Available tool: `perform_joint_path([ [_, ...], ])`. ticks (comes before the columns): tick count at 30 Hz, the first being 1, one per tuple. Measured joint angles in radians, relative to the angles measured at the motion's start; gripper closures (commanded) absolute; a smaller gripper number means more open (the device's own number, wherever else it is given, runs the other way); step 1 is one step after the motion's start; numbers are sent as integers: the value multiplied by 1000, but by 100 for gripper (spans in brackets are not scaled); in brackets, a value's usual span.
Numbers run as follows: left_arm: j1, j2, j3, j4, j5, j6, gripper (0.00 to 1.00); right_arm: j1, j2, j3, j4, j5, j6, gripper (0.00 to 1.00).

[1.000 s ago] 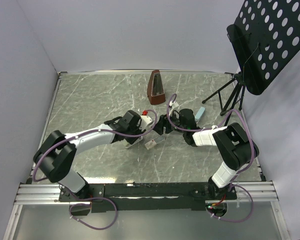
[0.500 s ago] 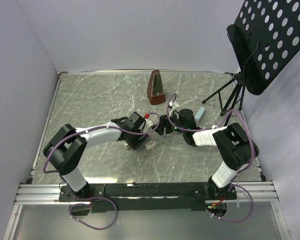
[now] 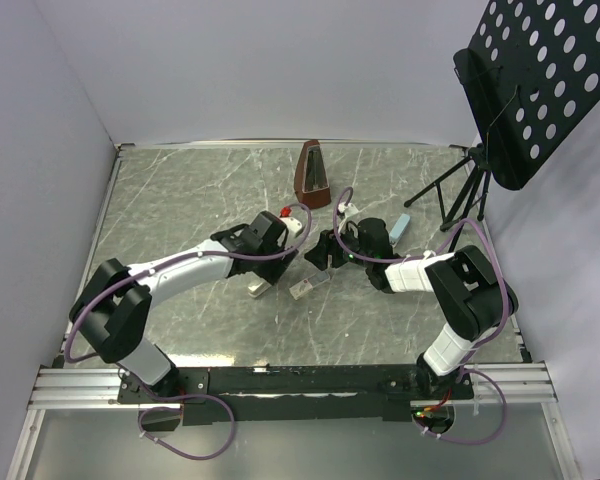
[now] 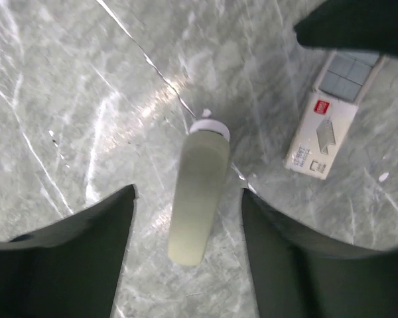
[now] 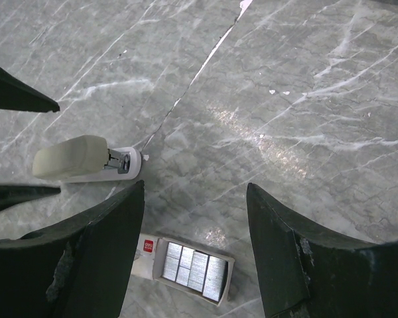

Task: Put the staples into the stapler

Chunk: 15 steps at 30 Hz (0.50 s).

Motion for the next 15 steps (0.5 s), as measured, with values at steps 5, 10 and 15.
perform_joint_path([
  [5,23,6,6,2,11,-18,57,0,0,0,0,0,0,30],
  [10,40,44,28,3,33,-20,67,0,0,0,0,0,0,30],
  [15,45,85,53,15,62,-21,71,0,0,0,0,-1,1,30],
])
